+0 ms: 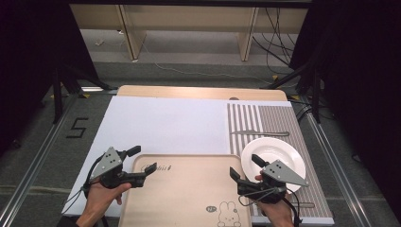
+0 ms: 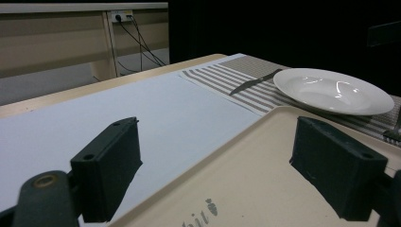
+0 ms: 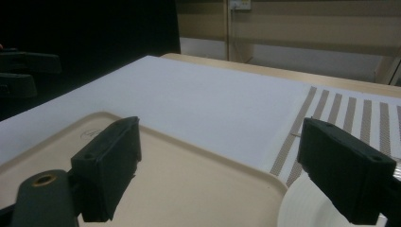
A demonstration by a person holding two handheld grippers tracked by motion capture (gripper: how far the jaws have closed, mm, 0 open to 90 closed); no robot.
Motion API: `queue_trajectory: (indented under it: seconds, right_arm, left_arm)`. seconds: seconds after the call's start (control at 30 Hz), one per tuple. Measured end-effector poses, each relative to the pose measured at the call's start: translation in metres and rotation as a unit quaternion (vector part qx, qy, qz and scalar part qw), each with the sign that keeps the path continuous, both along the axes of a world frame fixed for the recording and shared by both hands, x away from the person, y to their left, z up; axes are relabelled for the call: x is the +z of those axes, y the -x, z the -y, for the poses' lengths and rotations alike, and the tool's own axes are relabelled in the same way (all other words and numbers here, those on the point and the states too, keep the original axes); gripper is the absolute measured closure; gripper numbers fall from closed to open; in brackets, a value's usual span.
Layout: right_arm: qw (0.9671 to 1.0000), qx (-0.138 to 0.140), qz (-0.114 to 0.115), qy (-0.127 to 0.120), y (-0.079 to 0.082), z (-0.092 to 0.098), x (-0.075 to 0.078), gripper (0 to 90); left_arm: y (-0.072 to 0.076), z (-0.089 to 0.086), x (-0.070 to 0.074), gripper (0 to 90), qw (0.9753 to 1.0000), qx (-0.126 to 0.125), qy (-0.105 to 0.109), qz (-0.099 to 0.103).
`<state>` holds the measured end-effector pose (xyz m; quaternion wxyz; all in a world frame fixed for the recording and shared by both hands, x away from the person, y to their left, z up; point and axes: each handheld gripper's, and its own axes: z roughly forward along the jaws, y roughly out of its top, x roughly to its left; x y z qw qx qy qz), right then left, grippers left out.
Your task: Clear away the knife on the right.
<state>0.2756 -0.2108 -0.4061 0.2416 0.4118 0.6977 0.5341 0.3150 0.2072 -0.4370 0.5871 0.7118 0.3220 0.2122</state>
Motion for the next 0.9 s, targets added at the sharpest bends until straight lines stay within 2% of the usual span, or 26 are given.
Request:
queue_trajectory:
  seconds: [0.23, 0.3, 0.4, 0.43, 0.47, 0.53, 0.57, 0.6, 0.67, 0.7, 0.73, 0.77, 0.83, 0.9]
  right_arm:
    - [1.0000, -0.001, 0.000, 0.001, 0.000, 0.000, 0.000, 15.3]
    - [1.0000, 0.001, -0.007, -0.001, 0.000, -0.001, 0.000, 15.3]
    - [0.9999, 0.001, -0.009, 0.006, 0.000, -0.001, 0.000, 15.3]
    - [1.0000, -0.001, -0.003, 0.007, -0.001, 0.000, -0.001, 15.2]
    - [1.0000, 0.002, -0.006, 0.000, -0.002, -0.001, -0.001, 15.2]
    - [0.9999, 0.004, -0.012, 0.005, -0.002, 0.000, 0.000, 14.9]
    - [1.0000, 0.005, -0.004, 0.001, -0.003, 0.001, 0.000, 14.5]
    - [0.9999, 0.005, -0.016, 0.003, -0.005, 0.002, 0.002, 13.7]
    - [0.9998, 0.006, -0.018, 0.006, -0.006, 0.004, 0.003, 13.7]
    - [0.9998, 0.012, -0.015, -0.004, -0.008, 0.004, 0.002, 14.3]
    - [0.9996, 0.019, -0.022, 0.006, -0.008, 0.006, 0.003, 14.3]
    - [0.9997, 0.017, -0.018, 0.006, -0.009, 0.006, 0.003, 14.3]
    - [0.9993, 0.017, -0.031, 0.013, -0.012, 0.009, 0.006, 14.3]
    - [0.9991, 0.020, -0.032, 0.018, -0.016, 0.012, 0.008, 14.3]
  left_arm:
    - [0.000, 0.000, 0.000, 15.7, 1.0000, 0.000, -0.001, 0.001]
    - [0.000, 0.000, 0.001, 15.8, 1.0000, 0.001, 0.000, 0.002]
    - [0.001, 0.000, 0.001, 15.8, 1.0000, 0.001, 0.000, 0.002]
    - [0.001, 0.000, 0.001, 15.8, 1.0000, 0.001, 0.000, 0.002]
    - [0.000, 0.000, 0.000, 15.8, 1.0000, 0.000, -0.001, 0.002]
    - [0.001, 0.001, 0.001, 15.8, 1.0000, 0.000, -0.002, 0.001]
    - [0.001, 0.001, 0.001, 15.8, 1.0000, 0.000, -0.002, 0.001]
    - [0.001, 0.001, 0.001, 15.8, 1.0000, 0.000, -0.003, 0.001]
    - [0.000, 0.001, 0.000, 15.8, 1.0000, -0.001, -0.004, 0.002]
    - [0.000, 0.001, 0.000, 15.8, 1.0000, -0.001, -0.004, 0.002]
    - [0.000, 0.001, 0.000, 15.8, 1.0000, 0.000, -0.005, 0.003]
    - [0.000, 0.001, 0.000, 15.8, 1.0000, -0.001, -0.005, 0.003]
    - [0.001, 0.001, 0.001, 15.8, 1.0000, 0.000, -0.006, 0.006]
    - [0.000, 0.000, 0.000, 15.8, 1.0000, -0.002, 0.005, 0.002]
